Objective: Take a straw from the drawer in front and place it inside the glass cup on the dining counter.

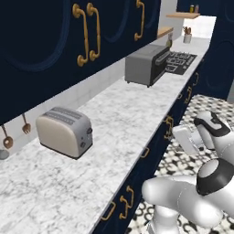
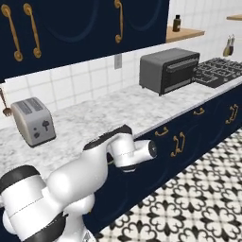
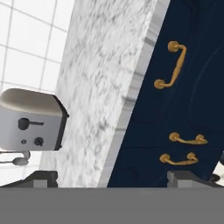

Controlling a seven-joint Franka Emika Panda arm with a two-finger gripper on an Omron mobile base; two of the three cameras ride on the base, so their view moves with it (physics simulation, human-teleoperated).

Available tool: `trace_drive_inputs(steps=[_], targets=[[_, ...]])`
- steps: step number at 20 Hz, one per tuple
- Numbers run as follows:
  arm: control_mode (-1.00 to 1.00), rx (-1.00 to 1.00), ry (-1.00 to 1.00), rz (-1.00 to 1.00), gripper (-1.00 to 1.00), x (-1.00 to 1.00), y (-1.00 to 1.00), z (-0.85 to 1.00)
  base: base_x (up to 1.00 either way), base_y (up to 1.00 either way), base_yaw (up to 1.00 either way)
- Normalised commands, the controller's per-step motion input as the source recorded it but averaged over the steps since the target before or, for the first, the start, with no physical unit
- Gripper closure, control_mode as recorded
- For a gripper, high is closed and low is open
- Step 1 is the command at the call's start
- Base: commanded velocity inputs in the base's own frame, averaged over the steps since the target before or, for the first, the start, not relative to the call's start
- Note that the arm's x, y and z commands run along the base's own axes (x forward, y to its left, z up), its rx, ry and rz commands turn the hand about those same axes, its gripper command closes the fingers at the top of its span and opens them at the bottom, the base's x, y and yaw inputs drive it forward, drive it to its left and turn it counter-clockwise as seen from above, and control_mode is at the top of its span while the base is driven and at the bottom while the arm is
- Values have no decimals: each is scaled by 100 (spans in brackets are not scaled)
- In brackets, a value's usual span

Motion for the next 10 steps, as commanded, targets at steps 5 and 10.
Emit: trace_drive_inputs(steps=[5,10], targets=[[100,0,0,0,-100,0,0,0,9,46,-19],[-100,1,1,-2,-100,30,3,-31,10,10,-4]])
